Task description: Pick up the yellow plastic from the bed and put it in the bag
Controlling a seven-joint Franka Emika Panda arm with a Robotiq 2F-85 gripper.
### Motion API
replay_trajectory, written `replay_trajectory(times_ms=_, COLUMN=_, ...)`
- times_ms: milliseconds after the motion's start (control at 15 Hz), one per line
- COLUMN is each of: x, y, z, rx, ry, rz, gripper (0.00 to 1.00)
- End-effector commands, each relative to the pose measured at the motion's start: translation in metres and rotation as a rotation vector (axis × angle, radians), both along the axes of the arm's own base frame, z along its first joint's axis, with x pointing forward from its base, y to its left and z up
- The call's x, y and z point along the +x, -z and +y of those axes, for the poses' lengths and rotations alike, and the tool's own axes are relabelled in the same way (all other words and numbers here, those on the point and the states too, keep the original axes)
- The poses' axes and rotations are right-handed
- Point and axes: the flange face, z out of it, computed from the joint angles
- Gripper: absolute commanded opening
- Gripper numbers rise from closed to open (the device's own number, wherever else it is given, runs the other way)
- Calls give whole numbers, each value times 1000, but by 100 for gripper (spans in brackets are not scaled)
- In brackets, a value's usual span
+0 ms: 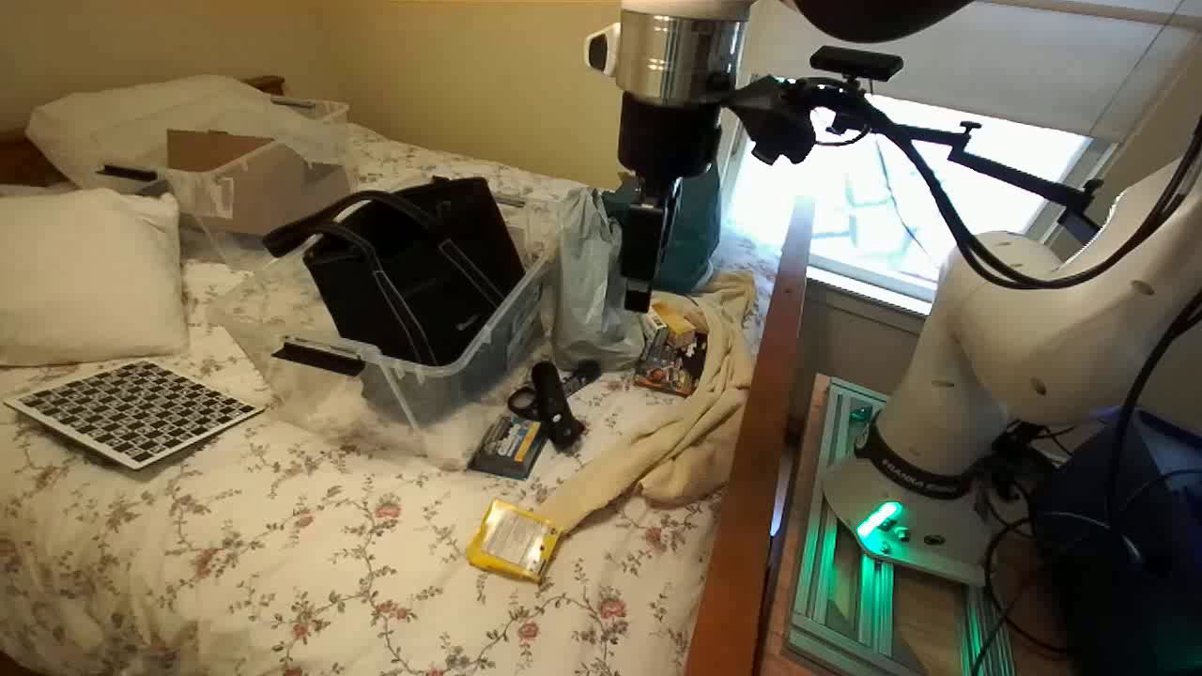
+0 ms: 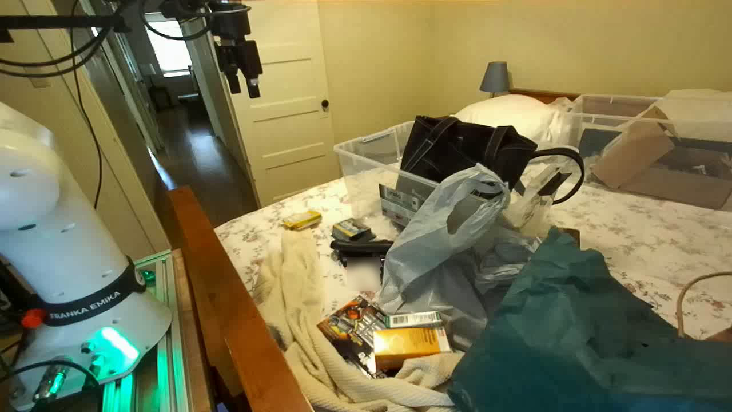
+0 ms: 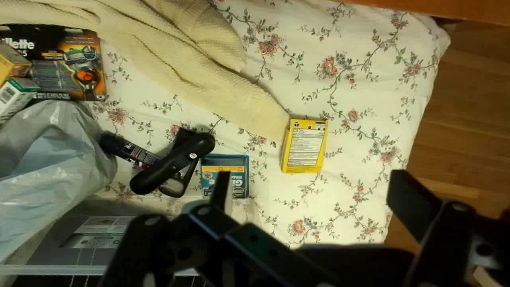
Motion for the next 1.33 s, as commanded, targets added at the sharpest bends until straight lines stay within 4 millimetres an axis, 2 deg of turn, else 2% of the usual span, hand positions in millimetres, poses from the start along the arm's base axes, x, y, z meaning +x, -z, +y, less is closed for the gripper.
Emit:
replay_trajectory(times_ms=0, x=0, y=-1, z=0, rx=0, ry=0, rz=1, gripper=100)
replay_trajectory(times_ms=533, x=-1, y=-3, z=1, rx=16, ry=7, rz=-7, gripper=100)
replay_trajectory(times_ms=800, x=36, y=-7, z=7, rx=15, ry=-51, rz=-69, gripper=100)
replay_trajectory(times_ms=1267, x=135, y=-8, z=19, rx=-55, ry=-125, rz=-179, gripper=100)
